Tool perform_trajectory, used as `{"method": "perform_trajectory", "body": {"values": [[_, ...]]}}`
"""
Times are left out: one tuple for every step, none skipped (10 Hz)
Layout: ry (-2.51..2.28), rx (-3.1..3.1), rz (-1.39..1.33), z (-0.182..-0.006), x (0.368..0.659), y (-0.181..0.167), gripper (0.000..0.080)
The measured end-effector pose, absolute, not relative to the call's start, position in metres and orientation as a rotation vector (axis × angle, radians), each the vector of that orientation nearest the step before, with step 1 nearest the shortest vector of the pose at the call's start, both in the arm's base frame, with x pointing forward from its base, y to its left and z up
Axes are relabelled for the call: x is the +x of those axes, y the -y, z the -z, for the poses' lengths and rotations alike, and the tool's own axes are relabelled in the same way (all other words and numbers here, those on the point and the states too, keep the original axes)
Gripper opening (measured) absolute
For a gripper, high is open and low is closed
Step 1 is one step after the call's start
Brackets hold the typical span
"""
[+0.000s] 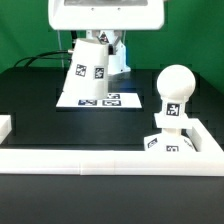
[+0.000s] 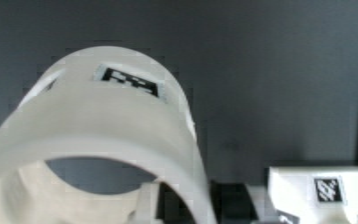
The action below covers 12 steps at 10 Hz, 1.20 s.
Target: Assemble lamp
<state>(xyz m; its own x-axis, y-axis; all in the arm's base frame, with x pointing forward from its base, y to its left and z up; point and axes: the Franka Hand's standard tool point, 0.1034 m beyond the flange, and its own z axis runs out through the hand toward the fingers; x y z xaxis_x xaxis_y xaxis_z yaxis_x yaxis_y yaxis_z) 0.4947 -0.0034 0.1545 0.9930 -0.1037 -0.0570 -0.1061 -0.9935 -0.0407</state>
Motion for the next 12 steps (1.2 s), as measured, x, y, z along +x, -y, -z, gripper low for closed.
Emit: {"method": "perform_trajectory", "body": {"values": [[-0.193, -3.086, -0.07, -0.161, 0.505, 0.0, 0.0045], [-0.203, -3.086, -0.07, -0.163, 0.509, -0.001, 0.0045], [-0.201, -3.087, -0.073, -0.161, 0.508, 0.0, 0.0045], [-0.201, -3.087, -0.074, -0.161, 0.508, 0.0, 0.0045], [-0.201, -3.087, -0.076, -0.161, 0.508, 0.0, 0.0045], [-0.201, -3.087, -0.077, -0.16, 0.508, 0.0, 0.0045], [-0.201, -3.088, -0.078, -0.16, 0.508, 0.0, 0.0045], [-0.214, -3.086, -0.082, -0.161, 0.508, -0.004, 0.0045], [-0.211, -3.083, -0.082, -0.166, 0.512, -0.015, 0.0045], [-0.216, -3.074, -0.076, -0.173, 0.518, -0.027, 0.0045], [-0.217, -3.069, -0.065, -0.179, 0.524, -0.036, 0.0045], [-0.205, -3.064, -0.06, -0.186, 0.529, -0.044, 0.0045]]}}
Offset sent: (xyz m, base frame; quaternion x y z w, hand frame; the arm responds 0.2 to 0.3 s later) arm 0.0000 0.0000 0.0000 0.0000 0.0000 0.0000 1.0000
